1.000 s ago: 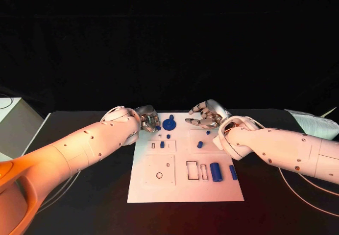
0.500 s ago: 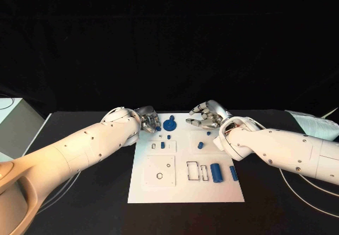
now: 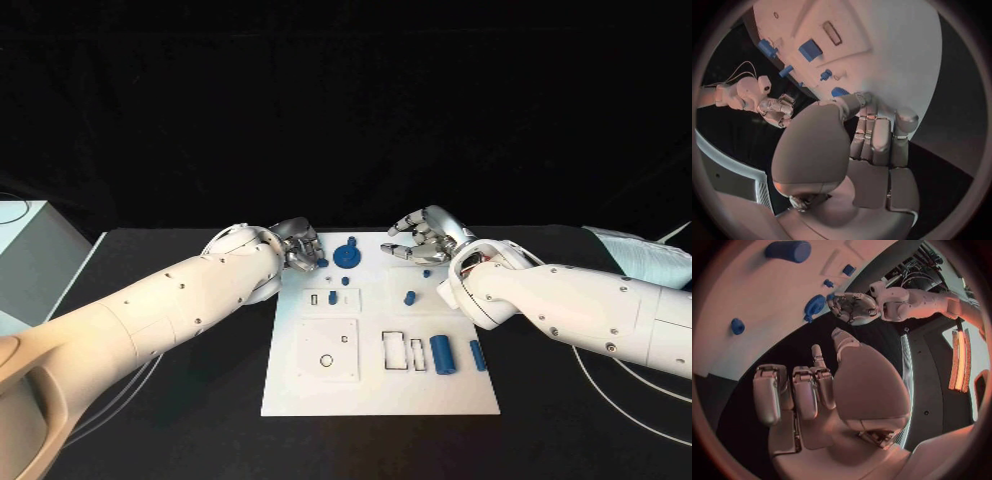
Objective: Assemble the parts on the task board
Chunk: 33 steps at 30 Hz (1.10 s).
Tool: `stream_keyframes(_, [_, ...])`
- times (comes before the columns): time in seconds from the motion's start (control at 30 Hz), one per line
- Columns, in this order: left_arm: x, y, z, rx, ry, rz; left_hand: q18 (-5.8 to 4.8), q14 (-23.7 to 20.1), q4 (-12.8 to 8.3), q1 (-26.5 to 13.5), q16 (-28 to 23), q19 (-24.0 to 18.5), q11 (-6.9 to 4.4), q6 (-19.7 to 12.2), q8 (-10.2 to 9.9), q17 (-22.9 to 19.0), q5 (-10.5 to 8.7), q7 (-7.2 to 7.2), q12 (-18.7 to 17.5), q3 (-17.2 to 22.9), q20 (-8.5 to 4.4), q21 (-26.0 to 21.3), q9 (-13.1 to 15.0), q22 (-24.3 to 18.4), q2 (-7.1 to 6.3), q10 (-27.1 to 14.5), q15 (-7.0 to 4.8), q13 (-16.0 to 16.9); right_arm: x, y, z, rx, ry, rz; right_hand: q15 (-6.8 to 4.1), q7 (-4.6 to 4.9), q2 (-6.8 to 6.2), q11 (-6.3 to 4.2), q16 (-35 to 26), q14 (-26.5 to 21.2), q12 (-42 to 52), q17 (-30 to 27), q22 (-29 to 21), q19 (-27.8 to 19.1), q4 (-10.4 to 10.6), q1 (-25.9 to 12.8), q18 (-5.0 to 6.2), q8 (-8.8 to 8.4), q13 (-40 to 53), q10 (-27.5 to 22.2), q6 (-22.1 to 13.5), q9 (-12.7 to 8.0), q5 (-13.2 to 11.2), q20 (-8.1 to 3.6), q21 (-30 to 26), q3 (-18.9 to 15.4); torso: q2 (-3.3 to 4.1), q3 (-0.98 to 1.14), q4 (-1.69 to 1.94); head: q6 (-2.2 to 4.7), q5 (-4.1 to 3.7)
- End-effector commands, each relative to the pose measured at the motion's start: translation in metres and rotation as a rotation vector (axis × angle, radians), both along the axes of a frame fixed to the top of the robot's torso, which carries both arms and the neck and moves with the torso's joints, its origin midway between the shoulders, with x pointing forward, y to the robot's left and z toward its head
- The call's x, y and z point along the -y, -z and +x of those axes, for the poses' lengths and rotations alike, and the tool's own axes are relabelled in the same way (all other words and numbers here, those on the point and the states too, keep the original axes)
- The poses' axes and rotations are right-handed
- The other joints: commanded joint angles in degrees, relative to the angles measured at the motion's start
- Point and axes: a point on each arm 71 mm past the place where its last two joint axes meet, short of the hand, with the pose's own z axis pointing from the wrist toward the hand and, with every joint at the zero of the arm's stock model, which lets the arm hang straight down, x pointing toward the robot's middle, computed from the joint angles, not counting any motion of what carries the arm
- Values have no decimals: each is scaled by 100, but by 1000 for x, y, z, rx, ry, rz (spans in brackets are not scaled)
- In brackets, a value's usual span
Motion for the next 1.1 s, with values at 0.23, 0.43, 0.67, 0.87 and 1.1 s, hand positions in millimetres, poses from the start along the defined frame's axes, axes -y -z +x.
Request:
stream_keyframes(0.23, [-4, 4, -2, -20, -31, -93, -58, 98, -3, -107, -23, 109, -3, 118, -25, 40, 8, 75, -211, 39, 2, 37, 116, 63, 16, 143, -2, -50, -1, -1, 0, 8, -16, -8, -18, -10, 4, -37, 25, 598, -10, 1509, 1041, 369, 5, -31, -23, 36, 1425, 496, -19, 9, 30, -10, -20, 33, -4, -2, 1, -4, 9])
stream_keyframes(0.43, [-11, 5, -3, -51, -53, -146, -65, 124, -12, -111, -12, 143, -8, 139, -22, 69, 9, 75, -257, 41, -1, 54, 138, 98, 23, 188, -5, -53, -1, 0, 0, 7, -16, -8, -18, -10, 4, -37, 25, 598, -10, 1509, 1041, 369, 5, -31, -23, 36, 1425, 496, -19, 9, 30, -10, -20, 33, -2, -1, -1, 0, 10])
stream_keyframes(0.67, [-21, 6, -5, -109, -81, -224, -69, 134, -16, -114, -7, 157, -9, 146, -21, 83, 10, 75, -273, 41, -2, 62, 145, 114, 23, 201, -6, -54, 0, 0, -1, 6, -17, -8, -18, -10, 4, -37, 25, 598, -10, 1509, 1041, 369, 5, -31, -23, 36, 1425, 496, -19, 9, 30, -10, -20, 33, -7, -3, 8, 4, 11])
stream_keyframes(0.87, [-29, 7, -7, -159, -102, -270, -70, 129, -14, -121, -13, 160, -7, 153, -21, 68, 11, 77, -294, 41, -3, 63, 154, 115, 28, 214, -6, -56, 0, 0, -1, 5, -17, -8, -20, -13, 1, -39, 25, 598, -4, 1509, 1047, 372, 6, -38, -25, 45, 1431, 502, -13, 14, 30, -11, -14, 36, -10, -4, 11, 23, 28])
stream_keyframes(1.1, [-32, 8, -6, -177, -112, -274, -74, 141, 9, -150, -11, 173, 0, 158, -34, 78, 6, 87, -361, 52, -1, 65, 173, 124, 72, 250, 0, -63, 0, 0, -2, 4, -18, -8, -20, -13, 1, -39, 25, 598, -4, 1509, 1047, 372, 6, -38, -25, 45, 1431, 502, -13, 14, 30, -11, -14, 36, 0, -1, -4, 42, 50])
